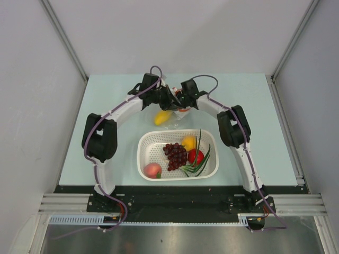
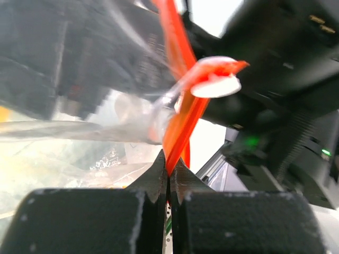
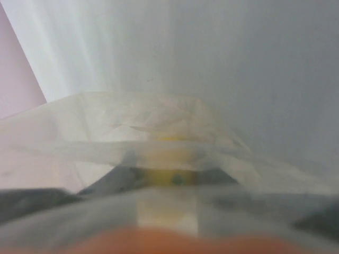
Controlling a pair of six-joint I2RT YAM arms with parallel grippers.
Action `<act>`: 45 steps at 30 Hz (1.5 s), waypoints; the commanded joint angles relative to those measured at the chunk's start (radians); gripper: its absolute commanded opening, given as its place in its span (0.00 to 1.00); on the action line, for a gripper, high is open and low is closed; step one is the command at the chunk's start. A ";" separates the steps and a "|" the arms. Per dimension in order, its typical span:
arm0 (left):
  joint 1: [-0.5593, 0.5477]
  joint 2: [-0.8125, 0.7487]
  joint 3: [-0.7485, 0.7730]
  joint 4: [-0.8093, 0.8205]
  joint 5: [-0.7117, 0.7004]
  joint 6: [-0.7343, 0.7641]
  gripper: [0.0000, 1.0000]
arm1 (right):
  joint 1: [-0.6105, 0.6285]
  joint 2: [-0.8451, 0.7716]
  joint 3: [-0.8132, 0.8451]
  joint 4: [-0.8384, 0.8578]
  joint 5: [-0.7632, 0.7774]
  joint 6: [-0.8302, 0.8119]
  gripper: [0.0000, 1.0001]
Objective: Open the zip-top bag and remove the fake food
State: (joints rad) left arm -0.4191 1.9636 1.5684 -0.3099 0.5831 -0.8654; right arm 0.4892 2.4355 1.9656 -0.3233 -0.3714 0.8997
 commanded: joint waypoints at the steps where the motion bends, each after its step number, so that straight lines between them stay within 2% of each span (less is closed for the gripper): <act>1: 0.016 -0.068 -0.016 0.038 0.006 -0.018 0.00 | 0.008 -0.150 -0.034 0.006 0.041 -0.094 0.13; 4: 0.035 -0.075 -0.019 0.043 0.004 -0.024 0.00 | 0.018 -0.207 -0.048 -0.016 0.061 -0.156 0.06; 10: 0.075 -0.098 -0.024 0.049 -0.003 -0.026 0.00 | 0.045 -0.312 -0.149 0.013 0.137 -0.333 0.02; 18: 0.120 -0.135 -0.073 0.058 0.003 -0.023 0.00 | 0.080 -0.381 -0.168 0.012 0.235 -0.524 0.00; 26: 0.186 -0.155 -0.071 0.049 0.009 -0.009 0.00 | 0.089 -0.426 -0.241 0.067 0.262 -0.584 0.00; 31: 0.201 -0.143 -0.012 -0.057 -0.025 0.068 0.00 | 0.095 -0.454 -0.255 0.122 0.253 -0.596 0.00; 33: 0.197 -0.146 -0.028 -0.051 -0.011 0.065 0.00 | 0.100 -0.469 -0.254 0.153 0.255 -0.604 0.00; 35: 0.192 -0.161 -0.071 -0.023 -0.006 0.055 0.00 | 0.109 -0.475 -0.246 0.171 0.276 -0.617 0.00; 39: 0.177 -0.173 -0.128 0.000 0.007 0.048 0.00 | 0.112 -0.440 -0.130 0.150 0.318 -0.631 0.00; 45: 0.174 -0.184 -0.136 -0.009 0.014 0.062 0.00 | 0.120 -0.385 0.024 0.093 0.347 -0.645 0.00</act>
State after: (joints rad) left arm -0.2379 1.8286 1.4357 -0.3374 0.5896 -0.8364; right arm 0.5949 2.0544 1.8717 -0.2665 -0.0494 0.2672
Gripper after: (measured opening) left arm 0.005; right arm 0.461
